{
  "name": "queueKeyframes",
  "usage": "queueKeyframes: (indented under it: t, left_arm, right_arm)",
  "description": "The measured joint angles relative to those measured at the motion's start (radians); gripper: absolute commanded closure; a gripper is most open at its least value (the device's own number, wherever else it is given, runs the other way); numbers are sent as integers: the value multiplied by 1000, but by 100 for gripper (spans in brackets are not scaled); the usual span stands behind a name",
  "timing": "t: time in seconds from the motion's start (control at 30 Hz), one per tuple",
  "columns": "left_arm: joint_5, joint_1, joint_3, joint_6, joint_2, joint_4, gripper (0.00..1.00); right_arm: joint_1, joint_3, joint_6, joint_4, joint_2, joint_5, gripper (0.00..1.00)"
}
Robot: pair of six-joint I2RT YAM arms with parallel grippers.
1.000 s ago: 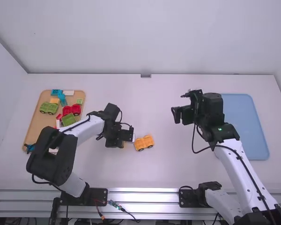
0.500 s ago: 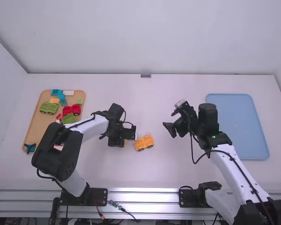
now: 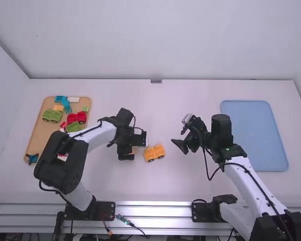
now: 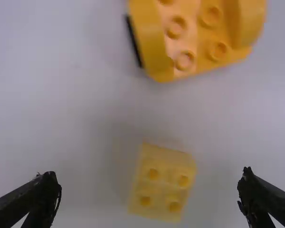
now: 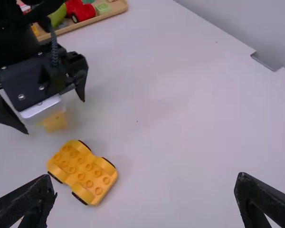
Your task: Assemble lego blocks to make yellow taxi
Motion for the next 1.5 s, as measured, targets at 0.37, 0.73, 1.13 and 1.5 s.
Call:
queueKeyframes:
  t: [0.37,0.73,1.13,1.5]
  left_arm:
    - [134,21,124,239,0,-239,1]
    - [575,327,11,587,0,-149,1]
    - [742,342,-201,507,0,269,1]
    - [757,342,-206,465,0,163,1]
  right_arm:
    - [32,0,-134,-13,12,-48,0]
    - [77,0,-405,238,438,-235,1]
    - [74,29,-756,201,684,-383,0]
    - [149,219,-813,98,875,-375,0]
